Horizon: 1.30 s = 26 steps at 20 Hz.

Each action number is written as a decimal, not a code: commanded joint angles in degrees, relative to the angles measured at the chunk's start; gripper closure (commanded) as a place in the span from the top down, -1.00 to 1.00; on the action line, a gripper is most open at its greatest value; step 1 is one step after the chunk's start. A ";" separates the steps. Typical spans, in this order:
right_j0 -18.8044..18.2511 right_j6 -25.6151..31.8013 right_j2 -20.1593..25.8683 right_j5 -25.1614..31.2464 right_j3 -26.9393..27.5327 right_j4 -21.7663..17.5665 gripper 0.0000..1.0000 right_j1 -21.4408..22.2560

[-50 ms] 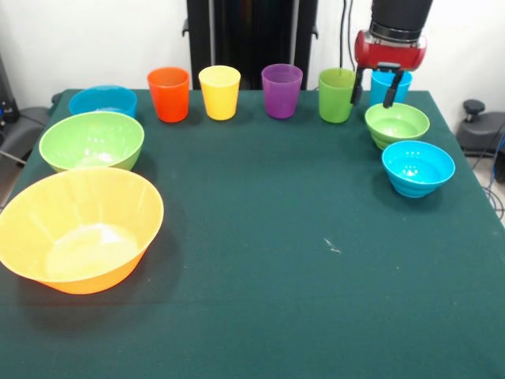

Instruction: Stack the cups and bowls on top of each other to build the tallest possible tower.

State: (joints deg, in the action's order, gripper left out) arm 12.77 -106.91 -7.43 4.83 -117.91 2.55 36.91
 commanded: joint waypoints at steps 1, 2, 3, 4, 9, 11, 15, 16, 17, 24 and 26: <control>0.72 -11.62 2.57 -4.18 3.60 2.95 1.00 -3.48; 0.45 -11.51 2.67 -4.72 3.75 2.71 1.00 -3.94; 0.21 -11.45 2.75 -5.07 3.83 2.51 1.00 -4.21; -0.01 -11.36 2.85 -5.36 3.88 2.27 1.00 -4.40; 0.12 -11.78 2.73 -6.13 4.24 2.19 1.00 -5.33; 0.33 -11.96 2.54 -6.62 4.58 2.33 1.00 -5.89; 0.32 -12.20 2.50 -8.53 5.23 1.98 1.00 -7.70; 0.55 -12.39 2.38 -8.68 5.10 2.04 1.00 -7.79; 0.88 -12.48 2.11 -8.37 5.11 2.23 1.00 -7.60; 1.63 -12.42 2.05 -8.90 5.56 2.52 1.00 -8.71; 1.81 -12.13 1.87 -9.01 6.05 2.52 1.00 -9.42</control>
State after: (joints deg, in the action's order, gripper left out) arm 13.81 -109.84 -7.78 -1.83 -117.02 3.19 30.79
